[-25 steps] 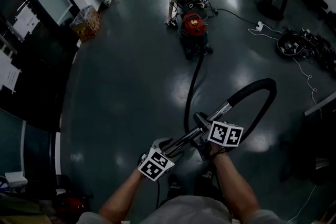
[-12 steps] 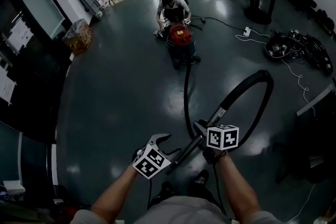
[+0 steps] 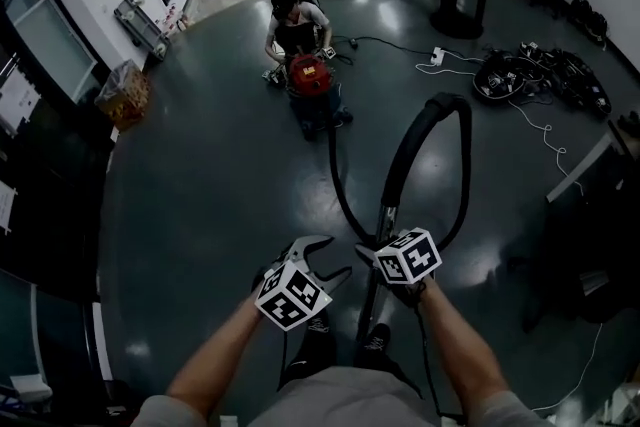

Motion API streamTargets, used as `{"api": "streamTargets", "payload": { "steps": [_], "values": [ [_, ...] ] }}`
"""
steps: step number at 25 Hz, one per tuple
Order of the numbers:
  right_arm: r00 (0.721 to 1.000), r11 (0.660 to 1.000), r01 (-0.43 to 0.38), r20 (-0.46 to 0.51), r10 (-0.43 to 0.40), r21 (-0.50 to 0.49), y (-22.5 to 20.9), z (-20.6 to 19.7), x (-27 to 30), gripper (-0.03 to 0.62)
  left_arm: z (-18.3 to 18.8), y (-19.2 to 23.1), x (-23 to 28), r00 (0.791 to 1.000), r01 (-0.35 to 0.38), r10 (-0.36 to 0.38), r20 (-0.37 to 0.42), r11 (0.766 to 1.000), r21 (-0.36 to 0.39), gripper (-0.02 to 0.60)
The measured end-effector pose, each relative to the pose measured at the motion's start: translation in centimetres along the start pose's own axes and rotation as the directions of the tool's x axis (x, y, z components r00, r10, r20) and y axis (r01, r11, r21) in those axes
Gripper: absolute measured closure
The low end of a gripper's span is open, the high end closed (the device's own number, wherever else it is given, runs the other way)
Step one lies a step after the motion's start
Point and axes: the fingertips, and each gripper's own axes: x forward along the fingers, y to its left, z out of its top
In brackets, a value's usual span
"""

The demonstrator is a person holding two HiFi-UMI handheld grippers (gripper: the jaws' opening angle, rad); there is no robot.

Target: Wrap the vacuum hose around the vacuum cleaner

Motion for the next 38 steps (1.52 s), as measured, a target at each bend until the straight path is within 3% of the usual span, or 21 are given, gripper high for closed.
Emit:
{"api": "streamTargets", "payload": {
  "steps": [10, 16, 19, 22, 26, 28, 31, 34, 38],
  "values": [
    [0.985, 0.983, -0.016, -0.171, -0.016, -0.181, 0.3, -0.9, 0.4, 0.479, 5.3, 5.0, -0.2, 0.993, -0.066, 0.045, 0.109, 0.978, 0.199, 0.306],
    [0.963, 0.974, -0.037, -0.269, -0.025, -0.223, -0.6, -0.6, 3.1, 0.479, 6.7, 8.6, -0.4, 0.984, -0.114, 0.055, 0.17, 0.926, 0.361, 0.306],
    [0.951, 0.973, -0.05, -0.309, -0.023, -0.227, -1.0, 0.2, 4.5, 0.479, 7.6, 10.0, -0.6, 0.985, -0.07, -0.008, 0.174, 0.898, 0.435, 0.307],
    [0.94, 0.971, -0.058, -0.341, -0.026, -0.234, -1.2, 1.6, 5.6, 0.479, 8.8, 11.0, -0.4, 0.988, 0.0, -0.085, 0.129, 0.836, 0.549, 0.307],
    [0.918, 0.968, -0.072, -0.395, -0.031, -0.242, -1.2, 2.6, 6.9, 0.479, 8.9, 11.3, 1.0, 0.977, 0.131, -0.209, 0.027, 0.7, 0.702, 0.307],
    [0.907, 0.964, -0.08, -0.42, -0.036, -0.255, -1.3, 2.8, 7.4, 0.479, 8.8, 11.9, 1.7, 0.967, 0.175, -0.254, -0.008, 0.643, 0.745, 0.308],
    [0.894, 0.958, -0.085, -0.445, -0.049, -0.275, -1.4, 3.2, 7.8, 0.479, 8.3, 13.0, 2.3, 0.953, 0.247, -0.293, -0.084, 0.582, 0.775, 0.308],
    [0.886, 0.962, -0.082, -0.46, -0.05, -0.262, -1.6, 3.5, 8.2, 0.479, 7.2, 14.1, 2.7, 0.937, 0.317, -0.307, -0.168, 0.537, 0.782, 0.308],
    [0.894, 0.973, -0.061, -0.446, -0.047, -0.223, -2.2, 4.2, 8.6, 0.481, 5.5, 16.0, 3.3, 0.919, 0.376, -0.323, -0.228, 0.537, 0.755, 0.308]
  ]
}}
